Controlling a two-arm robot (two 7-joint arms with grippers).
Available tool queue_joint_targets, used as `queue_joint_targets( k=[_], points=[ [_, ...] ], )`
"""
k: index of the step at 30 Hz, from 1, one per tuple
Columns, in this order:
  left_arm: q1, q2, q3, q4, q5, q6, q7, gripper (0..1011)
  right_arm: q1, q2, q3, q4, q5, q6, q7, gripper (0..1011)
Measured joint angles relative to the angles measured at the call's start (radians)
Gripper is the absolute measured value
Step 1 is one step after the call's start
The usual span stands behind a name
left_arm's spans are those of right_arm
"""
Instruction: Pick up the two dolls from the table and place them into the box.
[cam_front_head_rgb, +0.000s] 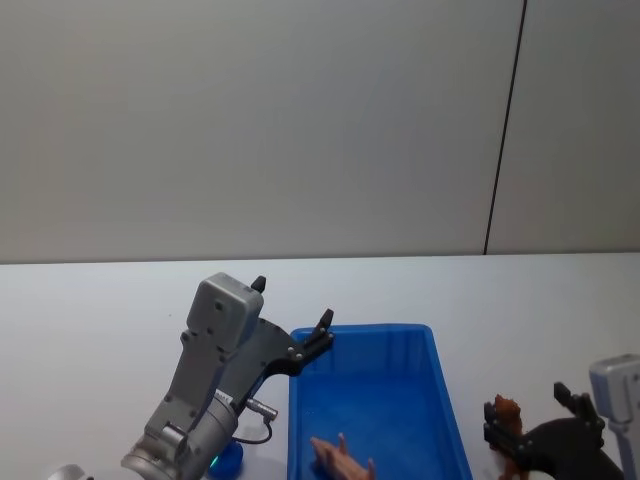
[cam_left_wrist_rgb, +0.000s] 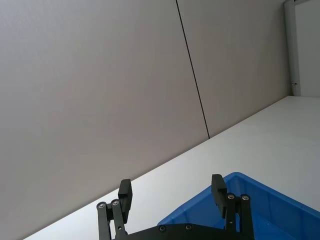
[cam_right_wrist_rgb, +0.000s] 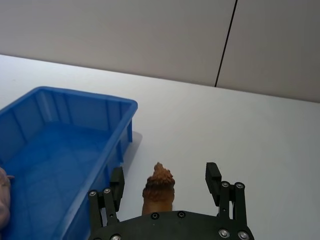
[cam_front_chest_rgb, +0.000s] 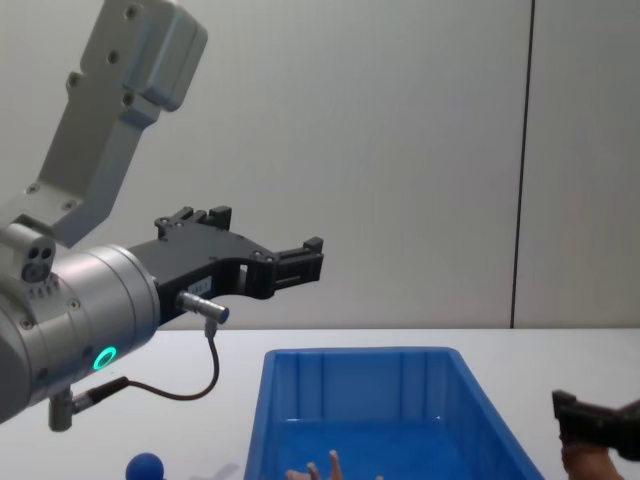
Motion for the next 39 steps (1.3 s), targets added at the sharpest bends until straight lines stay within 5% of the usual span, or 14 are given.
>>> queue_joint_targets(
  k=[16,32,39],
  points=[
    [0.0,0.0,0.0,0.0,0.0,0.0,0.0,1002,0.013,-0.024,-0.006,0.086,-0.002,0.024,0.015,940],
    [0.0,0.0,0.0,0.0,0.0,0.0,0.0,1001,0.022,-0.042,-0.011,0.128,0.006,0.032,0.035,445],
    [0.0,0.0,0.0,0.0,0.0,0.0,0.0,1001,0.021,-0.043,-0.012,0.115,-0.009,0.014,0.035,350]
  ],
)
